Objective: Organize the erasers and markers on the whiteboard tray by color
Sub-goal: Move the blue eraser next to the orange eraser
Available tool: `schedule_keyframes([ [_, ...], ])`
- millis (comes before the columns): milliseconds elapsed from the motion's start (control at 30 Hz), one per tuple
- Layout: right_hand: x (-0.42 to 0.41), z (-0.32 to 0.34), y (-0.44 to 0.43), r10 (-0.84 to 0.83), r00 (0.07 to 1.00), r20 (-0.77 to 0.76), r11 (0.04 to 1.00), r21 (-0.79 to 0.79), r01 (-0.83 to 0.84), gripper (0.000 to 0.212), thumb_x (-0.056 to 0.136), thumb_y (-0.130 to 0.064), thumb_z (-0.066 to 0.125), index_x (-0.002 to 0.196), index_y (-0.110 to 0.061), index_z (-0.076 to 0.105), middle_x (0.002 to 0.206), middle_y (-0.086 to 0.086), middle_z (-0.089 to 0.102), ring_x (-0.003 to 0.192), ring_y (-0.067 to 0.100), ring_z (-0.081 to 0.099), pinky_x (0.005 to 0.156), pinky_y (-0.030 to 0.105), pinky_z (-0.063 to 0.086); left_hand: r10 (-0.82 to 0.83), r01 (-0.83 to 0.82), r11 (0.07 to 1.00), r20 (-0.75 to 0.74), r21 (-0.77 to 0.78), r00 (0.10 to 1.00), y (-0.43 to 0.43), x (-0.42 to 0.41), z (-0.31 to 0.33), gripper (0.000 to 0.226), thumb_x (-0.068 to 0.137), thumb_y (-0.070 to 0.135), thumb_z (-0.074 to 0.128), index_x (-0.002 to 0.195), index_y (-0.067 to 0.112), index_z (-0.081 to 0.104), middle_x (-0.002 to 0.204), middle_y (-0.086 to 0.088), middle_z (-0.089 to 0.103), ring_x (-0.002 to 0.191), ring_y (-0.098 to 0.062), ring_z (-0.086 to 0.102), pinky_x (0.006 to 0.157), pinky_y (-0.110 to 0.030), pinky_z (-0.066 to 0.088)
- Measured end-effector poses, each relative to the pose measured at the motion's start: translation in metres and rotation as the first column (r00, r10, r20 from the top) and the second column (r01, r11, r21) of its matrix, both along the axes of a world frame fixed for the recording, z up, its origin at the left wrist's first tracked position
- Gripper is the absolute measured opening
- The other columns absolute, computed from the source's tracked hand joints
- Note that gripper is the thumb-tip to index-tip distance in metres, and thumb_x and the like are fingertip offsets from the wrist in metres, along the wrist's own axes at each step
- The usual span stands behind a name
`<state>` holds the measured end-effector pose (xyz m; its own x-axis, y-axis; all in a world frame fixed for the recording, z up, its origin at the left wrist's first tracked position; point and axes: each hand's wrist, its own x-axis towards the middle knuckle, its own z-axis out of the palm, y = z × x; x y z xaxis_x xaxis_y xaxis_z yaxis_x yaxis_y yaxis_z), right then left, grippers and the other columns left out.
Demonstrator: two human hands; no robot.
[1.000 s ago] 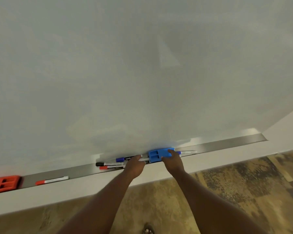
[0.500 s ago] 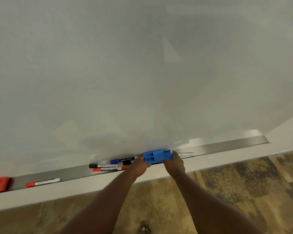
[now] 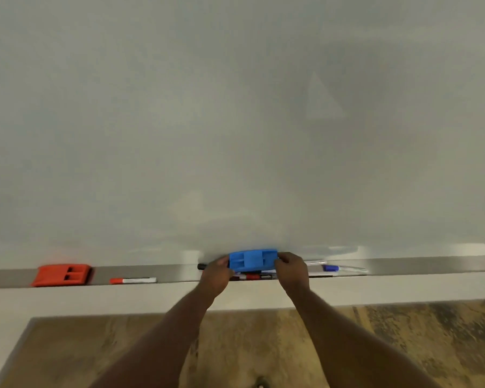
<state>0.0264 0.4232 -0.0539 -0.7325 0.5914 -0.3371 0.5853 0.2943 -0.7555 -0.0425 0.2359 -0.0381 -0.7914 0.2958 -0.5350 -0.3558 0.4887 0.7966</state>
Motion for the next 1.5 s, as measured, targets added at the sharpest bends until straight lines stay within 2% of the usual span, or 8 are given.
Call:
schedule_keyframes([
  [67, -0.015, 0.001, -0.032, 0.055, 0.998, -0.011, 0.998, -0.010, -0.055, 0.028, 0.092, -0.015, 0.055, 0.114, -0.009, 0.072, 0.099, 0.007, 0.072, 0.083, 0.015, 0.064, 0.063, 0.015, 0.051, 0.059, -0.059, 0.998, -0.030, -0.009, 0.998, -0.038, -0.008, 0.004, 0.051, 0.079, -0.008, 0.055, 0.123, 0.016, 0.067, 0.116, -0.003, 0.071, 0.106, -0.022, 0.065, 0.097, -0.033, 0.051],
  [167, -0.035, 0.003, -0.082, 0.131, 0.991, -0.038, 0.991, -0.011, -0.132, 0.025, 0.090, -0.014, 0.056, 0.105, -0.008, 0.074, 0.089, 0.007, 0.072, 0.074, 0.017, 0.062, 0.064, 0.027, 0.053, 0.162, -0.161, 0.987, -0.055, 0.027, 0.985, -0.092, -0.016, 0.012, 0.049, 0.080, -0.008, 0.056, 0.119, 0.018, 0.068, 0.105, 0.002, 0.073, 0.093, -0.013, 0.066, 0.081, -0.019, 0.051],
  [333, -0.066, 0.005, -0.164, 0.184, 0.980, -0.078, 0.980, -0.067, -0.189, 0.027, 0.089, -0.012, 0.058, 0.111, -0.012, 0.074, 0.098, 0.005, 0.073, 0.068, 0.002, 0.066, 0.059, 0.005, 0.046, 0.253, -0.251, 0.968, -0.091, 0.026, 0.963, -0.172, -0.037, 0.020, 0.051, 0.084, -0.012, 0.048, 0.127, 0.010, 0.062, 0.117, -0.006, 0.067, 0.108, -0.022, 0.062, 0.097, -0.034, 0.049],
  [433, -0.082, 0.006, -0.204, 0.237, 0.968, -0.082, 0.969, -0.052, -0.242, 0.031, 0.090, -0.013, 0.059, 0.118, -0.011, 0.072, 0.114, 0.008, 0.073, 0.096, 0.020, 0.067, 0.080, 0.021, 0.050, 0.313, -0.312, 0.950, -0.092, 0.020, 0.945, -0.212, -0.049, 0.020, 0.054, 0.080, -0.016, 0.046, 0.126, 0.006, 0.063, 0.118, -0.008, 0.067, 0.106, -0.020, 0.062, 0.089, -0.026, 0.047],
  [633, -0.106, 0.002, -0.269, 0.308, 0.949, -0.072, 0.948, -0.057, -0.312, 0.032, 0.089, -0.014, 0.058, 0.117, -0.011, 0.072, 0.112, 0.008, 0.073, 0.096, 0.022, 0.067, 0.085, 0.030, 0.056, 0.348, -0.355, 0.934, -0.118, -0.043, 0.930, -0.278, -0.070, 0.009, 0.058, 0.078, -0.012, 0.042, 0.125, 0.012, 0.066, 0.116, -0.010, 0.071, 0.108, -0.026, 0.064, 0.093, -0.036, 0.053],
  [733, -0.112, -0.003, -0.296, 0.334, 0.942, -0.034, 0.940, -0.067, -0.335, 0.031, 0.089, -0.016, 0.057, 0.117, -0.013, 0.071, 0.104, 0.005, 0.073, 0.087, 0.019, 0.067, 0.071, 0.027, 0.055, 0.300, -0.317, 0.942, -0.147, -0.111, 0.943, -0.301, -0.078, 0.001, 0.055, 0.080, -0.011, 0.043, 0.124, 0.012, 0.066, 0.114, -0.012, 0.069, 0.097, -0.023, 0.062, 0.073, -0.025, 0.049],
  [1100, -0.137, -0.022, -0.349, 0.317, 0.947, 0.044, 0.945, -0.094, -0.312, 0.024, 0.090, -0.014, 0.055, 0.108, -0.014, 0.070, 0.077, -0.009, 0.063, 0.069, 0.007, 0.059, 0.053, 0.016, 0.043, 0.186, -0.226, 0.930, -0.159, -0.291, 0.970, -0.341, -0.109, -0.030, 0.041, 0.088, 0.001, 0.045, 0.127, 0.004, 0.059, 0.123, -0.019, 0.063, 0.112, -0.035, 0.059, 0.096, -0.035, 0.045],
  [1500, -0.147, -0.041, -0.361, 0.411, 0.899, 0.153, 0.909, 0.003, -0.416, 0.033, 0.090, -0.009, 0.051, 0.117, -0.017, 0.069, 0.107, 0.003, 0.073, 0.088, 0.017, 0.060, 0.077, 0.025, 0.049, 0.047, -0.140, 0.885, -0.214, -0.444, 0.976, -0.347, -0.115, -0.041, 0.027, 0.088, 0.001, 0.046, 0.110, 0.001, 0.061, 0.108, -0.017, 0.066, 0.100, -0.033, 0.064, 0.084, -0.036, 0.053],
])
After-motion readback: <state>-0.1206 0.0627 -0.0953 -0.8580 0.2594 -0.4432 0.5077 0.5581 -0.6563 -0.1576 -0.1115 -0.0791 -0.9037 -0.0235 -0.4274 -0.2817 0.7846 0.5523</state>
